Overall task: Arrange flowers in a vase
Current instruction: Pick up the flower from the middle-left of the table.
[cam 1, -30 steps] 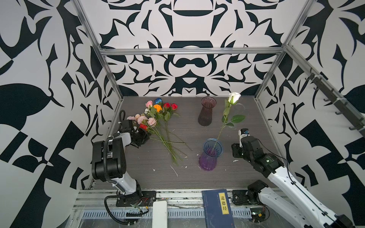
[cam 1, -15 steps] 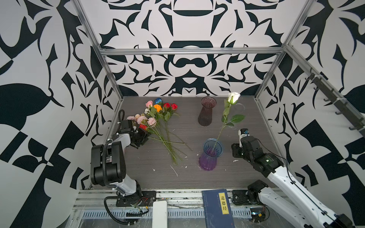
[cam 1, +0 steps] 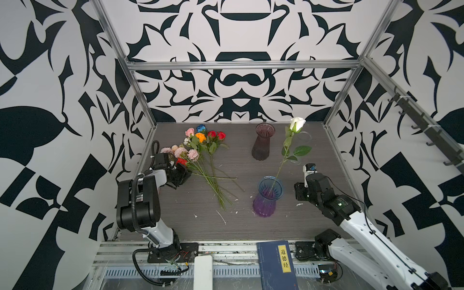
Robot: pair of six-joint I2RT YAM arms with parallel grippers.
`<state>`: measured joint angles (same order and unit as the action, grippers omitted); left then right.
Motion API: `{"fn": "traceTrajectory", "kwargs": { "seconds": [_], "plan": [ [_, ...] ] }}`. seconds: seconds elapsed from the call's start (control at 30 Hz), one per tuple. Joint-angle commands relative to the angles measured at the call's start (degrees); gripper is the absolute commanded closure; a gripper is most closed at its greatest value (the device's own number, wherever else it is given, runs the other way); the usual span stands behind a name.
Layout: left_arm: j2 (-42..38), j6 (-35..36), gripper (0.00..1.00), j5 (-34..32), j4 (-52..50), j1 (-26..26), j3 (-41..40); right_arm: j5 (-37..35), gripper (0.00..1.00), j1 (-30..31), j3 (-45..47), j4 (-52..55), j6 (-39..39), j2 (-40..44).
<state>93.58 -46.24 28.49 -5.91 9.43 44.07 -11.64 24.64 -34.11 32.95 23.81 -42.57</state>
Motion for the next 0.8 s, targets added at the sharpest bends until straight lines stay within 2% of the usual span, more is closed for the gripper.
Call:
{"fn": "traceTrajectory", "kwargs": {
  "seconds": [0.0,0.1,0.2,0.37,0.6,0.7,0.77],
  "plan": [
    [1.11,-0.26,0.76,0.75,0.11,0.24,0.66,-0.93,0.56,0.30,-0.68,-0.96,0.01,0.12],
    [2.17,-0.62,0.77,2.10,1.38,0.24,-0.01,-0.86,0.56,0.23,-0.61,-0.91,0.01,-0.06],
    [1.45,-2.13,1.00,3.21,4.23,0.32,-1.61,-0.90,0.56,0.30,-0.61,-0.87,0.01,-0.06],
    [-4.96,-3.15,1.00,1.79,2.44,0.50,-1.32,-0.86,0.56,0.25,-0.68,-0.87,0.01,-0.06],
    [-26.56,-3.68,1.00,-4.56,-6.19,-0.19,4.77,-0.77,0.55,0.31,-0.65,-0.87,0.01,0.25],
    [-33.29,-2.60,1.00,-8.42,-9.98,-4.05,11.22,-0.85,0.56,0.31,-0.62,-0.86,0.01,0.29],
    [-33.14,-0.59,1.00,-8.99,-13.72,-8.19,18.24,-0.86,0.55,0.32,-0.61,-0.83,0.01,0.29]
  ]
}}
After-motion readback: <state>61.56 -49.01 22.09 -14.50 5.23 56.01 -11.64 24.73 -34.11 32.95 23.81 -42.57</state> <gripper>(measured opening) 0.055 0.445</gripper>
